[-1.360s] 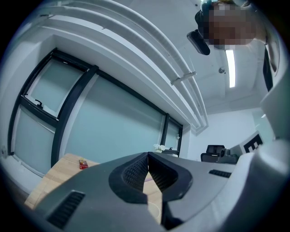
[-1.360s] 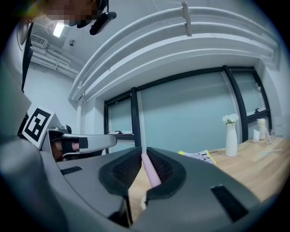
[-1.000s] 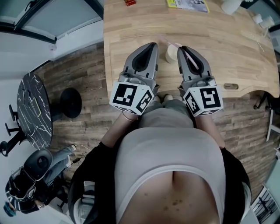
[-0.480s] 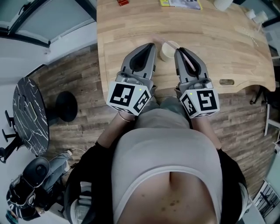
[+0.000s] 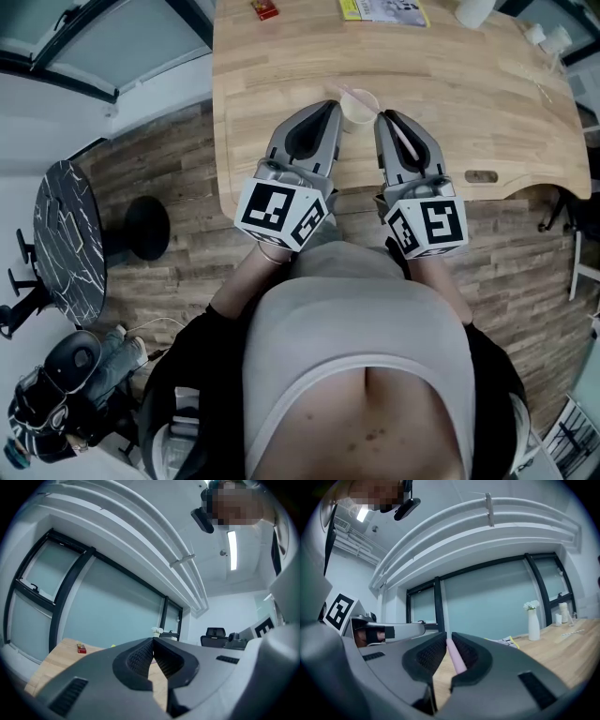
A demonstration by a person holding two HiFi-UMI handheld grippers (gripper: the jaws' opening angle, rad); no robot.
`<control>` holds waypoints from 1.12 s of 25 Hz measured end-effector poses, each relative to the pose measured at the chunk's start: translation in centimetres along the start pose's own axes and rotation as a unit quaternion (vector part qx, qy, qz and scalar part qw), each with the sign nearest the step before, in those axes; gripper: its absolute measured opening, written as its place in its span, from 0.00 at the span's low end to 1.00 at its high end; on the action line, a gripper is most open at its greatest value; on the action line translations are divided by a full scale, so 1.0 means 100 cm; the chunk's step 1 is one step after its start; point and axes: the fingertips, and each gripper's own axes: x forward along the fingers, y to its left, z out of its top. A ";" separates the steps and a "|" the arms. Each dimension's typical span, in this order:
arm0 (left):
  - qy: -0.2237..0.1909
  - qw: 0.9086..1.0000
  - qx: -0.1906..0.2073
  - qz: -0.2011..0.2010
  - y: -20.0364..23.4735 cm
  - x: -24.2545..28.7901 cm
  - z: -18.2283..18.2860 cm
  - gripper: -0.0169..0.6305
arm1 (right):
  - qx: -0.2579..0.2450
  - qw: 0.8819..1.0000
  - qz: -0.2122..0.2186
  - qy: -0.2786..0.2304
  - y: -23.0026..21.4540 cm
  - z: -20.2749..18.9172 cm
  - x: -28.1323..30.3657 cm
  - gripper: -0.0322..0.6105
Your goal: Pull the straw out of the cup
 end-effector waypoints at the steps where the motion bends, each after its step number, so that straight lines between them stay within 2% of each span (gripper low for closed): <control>1: 0.003 1.000 0.000 0.002 -0.004 -0.002 -0.002 0.04 | 0.002 1.000 0.000 0.000 -0.001 0.000 -0.005 0.13; 11: 0.003 1.000 0.001 0.012 -0.058 -0.033 -0.013 0.03 | 0.008 1.000 0.001 -0.007 -0.005 0.003 -0.066 0.13; 28: -0.012 1.000 -0.003 0.013 -0.150 -0.100 -0.027 0.03 | -0.004 1.000 0.008 -0.023 0.015 0.011 -0.175 0.13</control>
